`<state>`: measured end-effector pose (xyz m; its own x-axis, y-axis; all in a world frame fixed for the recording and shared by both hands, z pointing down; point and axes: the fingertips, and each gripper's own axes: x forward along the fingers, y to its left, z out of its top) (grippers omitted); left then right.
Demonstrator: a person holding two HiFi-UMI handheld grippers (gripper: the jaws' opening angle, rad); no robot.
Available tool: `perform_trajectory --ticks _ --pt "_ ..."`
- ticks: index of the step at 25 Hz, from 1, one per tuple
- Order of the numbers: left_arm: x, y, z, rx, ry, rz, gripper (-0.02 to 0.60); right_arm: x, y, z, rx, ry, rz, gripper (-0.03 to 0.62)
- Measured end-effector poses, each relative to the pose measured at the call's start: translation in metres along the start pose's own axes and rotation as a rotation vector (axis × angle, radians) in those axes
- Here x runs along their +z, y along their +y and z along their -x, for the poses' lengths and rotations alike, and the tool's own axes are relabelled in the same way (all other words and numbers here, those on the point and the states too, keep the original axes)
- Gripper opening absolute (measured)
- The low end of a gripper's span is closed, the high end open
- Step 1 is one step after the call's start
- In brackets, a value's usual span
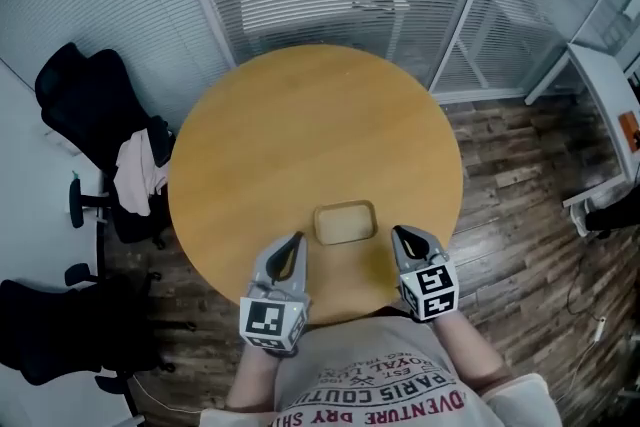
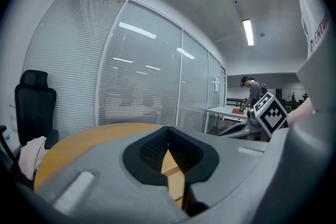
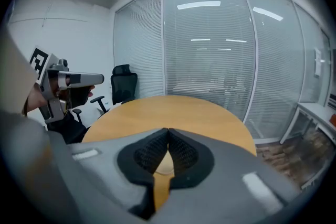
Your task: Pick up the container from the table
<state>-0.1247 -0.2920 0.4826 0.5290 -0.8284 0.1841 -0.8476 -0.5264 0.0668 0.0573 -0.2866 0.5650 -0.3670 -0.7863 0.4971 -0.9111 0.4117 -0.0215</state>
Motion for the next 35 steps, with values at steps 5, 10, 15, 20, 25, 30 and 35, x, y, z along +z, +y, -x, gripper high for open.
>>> perform_trajectory --ticks 5,10,15,20,25,30,35 --pt "-0.008 0.019 -0.021 0.009 0.02 0.026 0.006 -0.003 -0.006 -0.029 0.021 0.048 0.005 0.003" --pt "-0.013 0.031 -0.041 0.021 0.006 0.034 0.006 -0.011 -0.012 -0.064 0.052 0.109 0.03 0.003" --pt "-0.026 0.04 -0.054 0.046 0.019 0.046 0.006 -0.04 -0.025 -0.106 0.06 0.21 0.008 0.003" --pt "-0.047 0.04 -0.062 0.071 0.072 0.067 0.006 -0.09 -0.028 -0.134 0.111 0.373 -0.078 0.067" --pt "-0.054 0.046 -0.059 0.112 0.083 0.099 0.006 -0.12 -0.032 -0.154 0.117 0.495 -0.125 0.117" --pt "-0.064 0.049 -0.055 0.131 0.116 0.118 0.006 -0.138 -0.039 -0.164 0.104 0.613 -0.143 0.117" --pt "-0.067 0.049 -0.057 0.139 0.112 0.131 0.006 -0.156 -0.031 -0.17 0.131 0.722 -0.137 0.096"
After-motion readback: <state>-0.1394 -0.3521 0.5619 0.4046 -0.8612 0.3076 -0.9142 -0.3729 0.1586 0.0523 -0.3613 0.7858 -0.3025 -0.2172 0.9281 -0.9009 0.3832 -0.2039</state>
